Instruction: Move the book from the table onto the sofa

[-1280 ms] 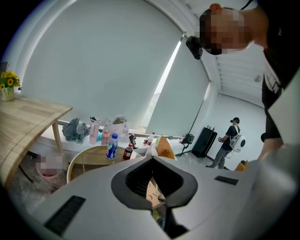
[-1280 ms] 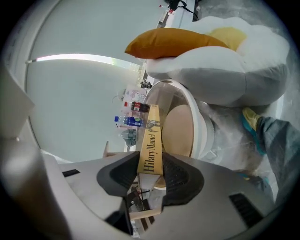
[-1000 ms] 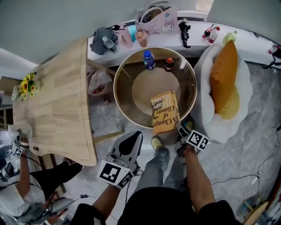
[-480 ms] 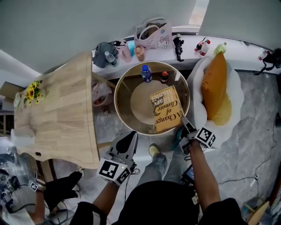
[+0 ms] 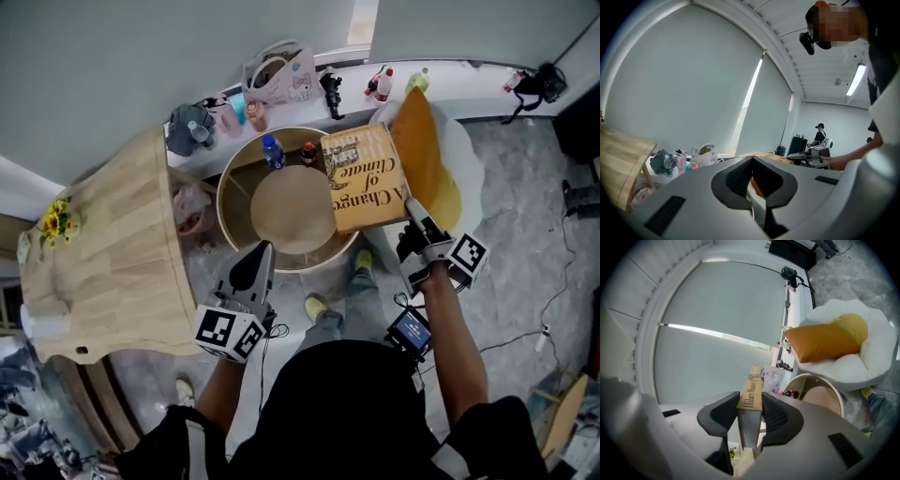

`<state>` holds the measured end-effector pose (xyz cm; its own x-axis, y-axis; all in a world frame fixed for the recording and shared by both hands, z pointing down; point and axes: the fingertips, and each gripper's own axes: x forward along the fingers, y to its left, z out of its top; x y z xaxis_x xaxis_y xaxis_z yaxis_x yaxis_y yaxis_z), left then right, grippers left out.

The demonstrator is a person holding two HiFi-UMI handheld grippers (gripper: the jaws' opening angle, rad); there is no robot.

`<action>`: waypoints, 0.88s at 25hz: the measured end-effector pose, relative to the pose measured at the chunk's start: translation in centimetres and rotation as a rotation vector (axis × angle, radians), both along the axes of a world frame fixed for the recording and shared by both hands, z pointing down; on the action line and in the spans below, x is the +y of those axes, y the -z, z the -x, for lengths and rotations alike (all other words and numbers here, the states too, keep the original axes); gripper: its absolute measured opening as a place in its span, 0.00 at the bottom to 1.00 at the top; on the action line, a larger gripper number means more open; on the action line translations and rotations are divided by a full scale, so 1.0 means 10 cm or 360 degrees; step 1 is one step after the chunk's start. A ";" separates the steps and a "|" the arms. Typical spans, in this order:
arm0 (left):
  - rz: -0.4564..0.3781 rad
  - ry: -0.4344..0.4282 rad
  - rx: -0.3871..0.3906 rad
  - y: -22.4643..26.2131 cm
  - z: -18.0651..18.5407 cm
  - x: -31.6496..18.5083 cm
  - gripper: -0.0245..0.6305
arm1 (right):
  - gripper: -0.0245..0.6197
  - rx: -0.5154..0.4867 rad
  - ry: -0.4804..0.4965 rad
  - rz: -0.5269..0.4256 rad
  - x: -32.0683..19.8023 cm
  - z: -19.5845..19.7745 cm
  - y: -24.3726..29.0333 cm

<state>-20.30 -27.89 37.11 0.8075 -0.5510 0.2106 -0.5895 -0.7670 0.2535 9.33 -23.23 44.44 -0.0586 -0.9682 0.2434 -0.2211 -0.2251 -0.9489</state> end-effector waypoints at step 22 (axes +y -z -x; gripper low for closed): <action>-0.0077 -0.0404 0.0072 0.02 -1.00 0.49 0.06 | 0.28 0.0086 -0.0813 -0.0258 1.99 -1.56 0.84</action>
